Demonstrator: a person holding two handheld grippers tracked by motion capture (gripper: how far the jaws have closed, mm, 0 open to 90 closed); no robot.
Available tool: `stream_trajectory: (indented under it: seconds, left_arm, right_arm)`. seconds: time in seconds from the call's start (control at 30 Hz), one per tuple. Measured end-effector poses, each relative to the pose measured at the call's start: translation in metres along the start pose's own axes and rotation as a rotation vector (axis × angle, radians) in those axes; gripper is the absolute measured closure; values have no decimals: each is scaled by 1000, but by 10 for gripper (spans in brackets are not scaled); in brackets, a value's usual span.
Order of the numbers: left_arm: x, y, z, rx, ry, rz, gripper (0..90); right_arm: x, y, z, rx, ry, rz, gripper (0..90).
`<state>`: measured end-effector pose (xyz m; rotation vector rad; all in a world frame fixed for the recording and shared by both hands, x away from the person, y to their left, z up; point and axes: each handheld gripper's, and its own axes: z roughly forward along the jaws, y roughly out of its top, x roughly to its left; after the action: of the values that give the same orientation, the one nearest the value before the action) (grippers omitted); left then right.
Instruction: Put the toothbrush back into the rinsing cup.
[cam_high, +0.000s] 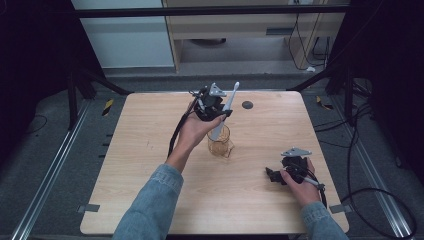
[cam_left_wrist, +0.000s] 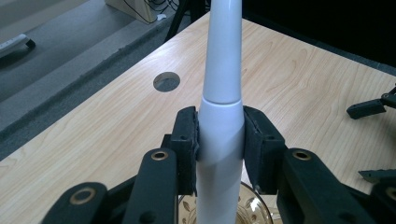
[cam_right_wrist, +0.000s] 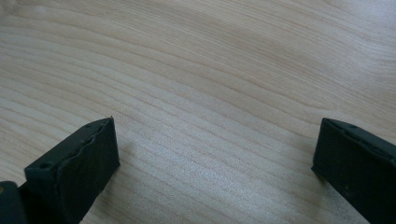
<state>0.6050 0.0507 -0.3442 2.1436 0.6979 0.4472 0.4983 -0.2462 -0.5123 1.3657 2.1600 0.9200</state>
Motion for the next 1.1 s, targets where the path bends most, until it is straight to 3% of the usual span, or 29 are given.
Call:
stream_trajectory:
  seconds: [0.47, 1.1]
  left_arm:
    - [2, -23, 15, 23, -15, -21, 673]
    - [1, -37, 20, 65, -20, -10, 673]
  right_arm:
    - [0, 0, 0, 0, 0, 0, 4]
    - [0, 0, 0, 0, 0, 0, 3]
